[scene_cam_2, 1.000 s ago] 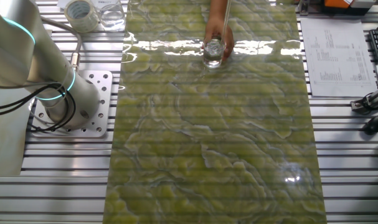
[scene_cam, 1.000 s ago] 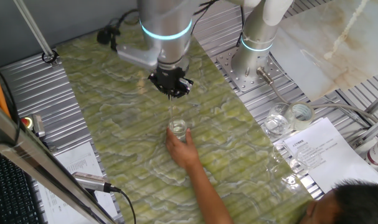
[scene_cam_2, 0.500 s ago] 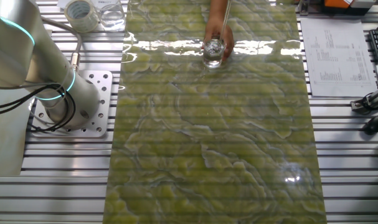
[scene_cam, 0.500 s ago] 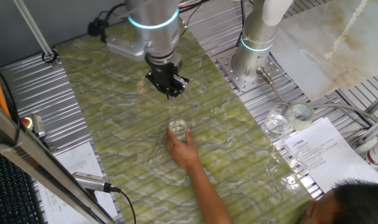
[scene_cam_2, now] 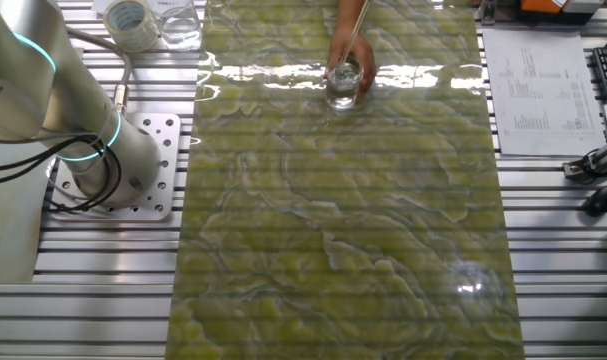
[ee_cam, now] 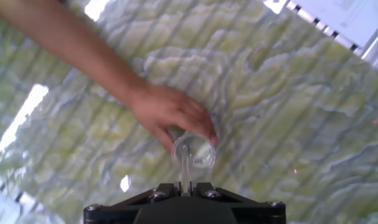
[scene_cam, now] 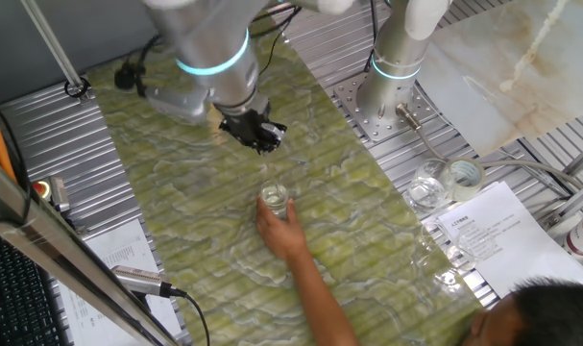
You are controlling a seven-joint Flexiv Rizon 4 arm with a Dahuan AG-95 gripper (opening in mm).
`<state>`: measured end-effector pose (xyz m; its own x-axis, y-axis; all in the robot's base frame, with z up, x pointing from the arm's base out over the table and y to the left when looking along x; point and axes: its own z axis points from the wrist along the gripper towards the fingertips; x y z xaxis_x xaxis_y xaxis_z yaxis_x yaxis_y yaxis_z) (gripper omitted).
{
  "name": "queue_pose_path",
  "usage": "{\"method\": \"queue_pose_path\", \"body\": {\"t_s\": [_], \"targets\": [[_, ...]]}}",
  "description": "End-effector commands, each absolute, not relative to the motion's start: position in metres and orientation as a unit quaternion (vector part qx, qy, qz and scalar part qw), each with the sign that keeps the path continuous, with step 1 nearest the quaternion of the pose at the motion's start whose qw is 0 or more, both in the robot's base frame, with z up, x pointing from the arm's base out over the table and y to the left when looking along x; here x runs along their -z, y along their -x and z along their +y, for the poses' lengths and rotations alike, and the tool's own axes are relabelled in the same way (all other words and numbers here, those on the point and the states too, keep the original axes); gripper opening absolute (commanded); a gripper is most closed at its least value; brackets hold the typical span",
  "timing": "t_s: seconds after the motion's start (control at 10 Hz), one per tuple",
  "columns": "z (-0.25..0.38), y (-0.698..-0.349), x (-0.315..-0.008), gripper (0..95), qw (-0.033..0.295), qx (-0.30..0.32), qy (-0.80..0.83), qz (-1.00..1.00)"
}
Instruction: Stir the beaker with a glass rod
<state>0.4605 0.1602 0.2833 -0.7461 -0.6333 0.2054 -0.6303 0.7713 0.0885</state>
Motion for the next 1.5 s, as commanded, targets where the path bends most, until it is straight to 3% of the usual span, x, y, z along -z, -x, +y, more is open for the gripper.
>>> {"method": "queue_pose_path", "body": {"t_s": [0.1,0.3,0.7,1.5], "targets": [[0.1586,-0.4597,-0.2831,0.0,0.082,-0.013,-0.354,-0.932],[0.1597,-0.4603,-0.2838,0.0,0.054,0.002,-0.347,-0.936],[0.1602,-0.4606,-0.2841,0.0,0.035,0.022,-0.334,-0.942],[0.1584,-0.4631,-0.2804,0.0,0.067,0.004,-0.322,-0.944]]}}
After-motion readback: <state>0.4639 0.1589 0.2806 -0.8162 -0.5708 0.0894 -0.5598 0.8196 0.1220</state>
